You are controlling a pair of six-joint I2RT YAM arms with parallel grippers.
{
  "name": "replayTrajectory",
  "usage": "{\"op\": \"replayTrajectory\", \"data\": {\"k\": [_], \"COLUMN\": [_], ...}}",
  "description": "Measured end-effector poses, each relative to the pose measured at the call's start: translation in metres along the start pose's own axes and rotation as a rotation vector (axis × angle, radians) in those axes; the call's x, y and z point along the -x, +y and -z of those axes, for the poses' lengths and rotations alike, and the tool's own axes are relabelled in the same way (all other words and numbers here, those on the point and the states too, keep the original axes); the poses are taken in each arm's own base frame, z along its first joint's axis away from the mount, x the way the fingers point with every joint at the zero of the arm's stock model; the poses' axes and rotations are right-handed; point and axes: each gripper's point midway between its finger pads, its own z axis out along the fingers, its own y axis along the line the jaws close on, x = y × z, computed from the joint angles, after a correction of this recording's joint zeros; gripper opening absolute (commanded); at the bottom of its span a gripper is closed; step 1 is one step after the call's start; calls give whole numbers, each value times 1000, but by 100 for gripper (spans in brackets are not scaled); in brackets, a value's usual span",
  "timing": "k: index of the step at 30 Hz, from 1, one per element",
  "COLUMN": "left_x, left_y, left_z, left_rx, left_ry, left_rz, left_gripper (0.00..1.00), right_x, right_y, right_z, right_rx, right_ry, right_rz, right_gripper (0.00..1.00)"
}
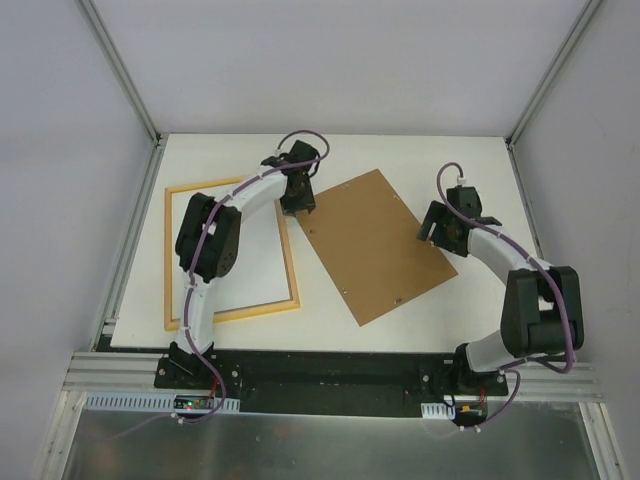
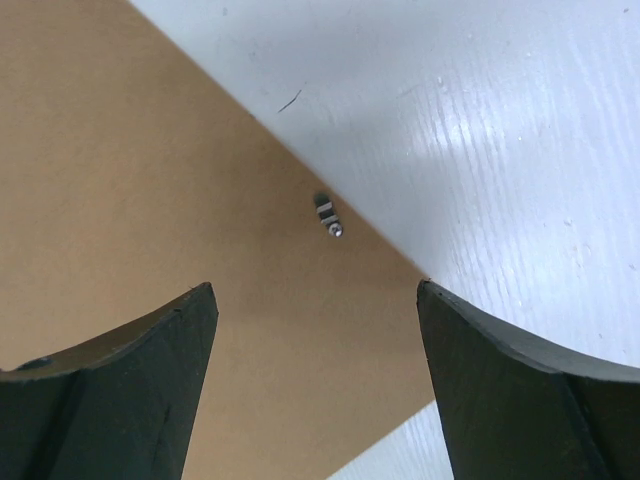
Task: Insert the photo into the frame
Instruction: Adjust the backboard at the center of the board.
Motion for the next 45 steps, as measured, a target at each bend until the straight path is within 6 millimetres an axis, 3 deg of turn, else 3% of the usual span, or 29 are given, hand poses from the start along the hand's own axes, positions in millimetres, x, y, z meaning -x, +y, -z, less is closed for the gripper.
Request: {"op": "replayTrajectory", "data": {"k": [7,10,15,21,27,39,45], "left_x": [-75,-99,-122,-129,-128,-129,-131], "left_y": [-35,-33,-13,-16,-20,-31,-31], "left_z": [56,63,55,53,53,40,37], "left_rx": [-78,-76,-37,-58,-75,-96,-103], "left_ry": [33,55,97,121,125,156,169], "left_rz": [-63,-63,-23,-1,1,-30,-52], "left_gripper": [49,52,59,61,64,64,63], "right_x": [-9,-6,-1,5,-1,-75,-86], "right_y": [-10,-10,0,18,22,11,-4], "right_z": [-37,-41,-46,-51,-46,10,20], "right_rx": [-2,11,63,138,178,243,179], "right_ry": [78,76,83,113,108,119,126], "right_rz": [-23,-28,-35,-61,-98,-165,-157], "right_gripper": [92,93,93,93,93,94,93]}}
